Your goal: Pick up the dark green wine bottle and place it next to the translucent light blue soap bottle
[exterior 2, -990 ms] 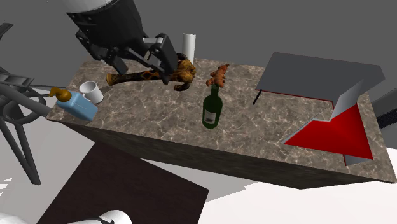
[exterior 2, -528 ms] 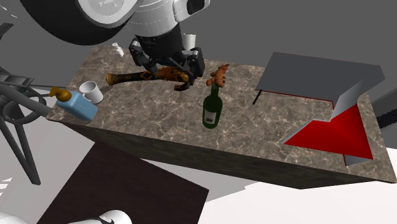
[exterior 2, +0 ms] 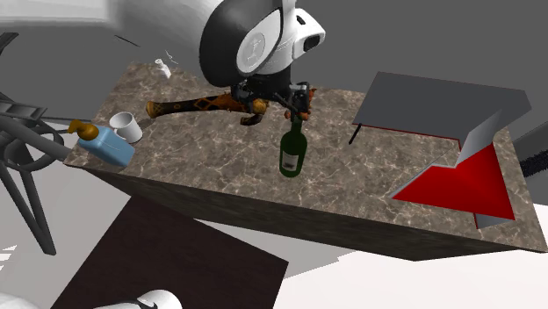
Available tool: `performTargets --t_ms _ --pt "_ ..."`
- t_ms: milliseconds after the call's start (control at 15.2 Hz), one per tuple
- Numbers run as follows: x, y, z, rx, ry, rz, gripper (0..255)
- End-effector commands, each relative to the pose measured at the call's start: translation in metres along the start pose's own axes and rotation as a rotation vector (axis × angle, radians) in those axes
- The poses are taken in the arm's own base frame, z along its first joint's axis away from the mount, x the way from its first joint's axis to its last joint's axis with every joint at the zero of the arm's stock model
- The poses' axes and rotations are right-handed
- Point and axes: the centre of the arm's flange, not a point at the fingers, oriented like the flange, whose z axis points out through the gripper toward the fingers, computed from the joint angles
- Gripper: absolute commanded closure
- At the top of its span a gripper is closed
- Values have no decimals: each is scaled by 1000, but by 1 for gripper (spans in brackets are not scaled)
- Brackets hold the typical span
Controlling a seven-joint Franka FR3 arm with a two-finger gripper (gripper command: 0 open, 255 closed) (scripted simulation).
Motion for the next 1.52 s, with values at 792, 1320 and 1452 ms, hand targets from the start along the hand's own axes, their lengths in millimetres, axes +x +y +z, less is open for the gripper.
performTargets --t_ms 792,1320,1452 --pt "74 51 128 24 -10 -16 0" --pt "74 50 157 24 -10 -16 0" --pt "74 50 157 24 -10 -16 0"
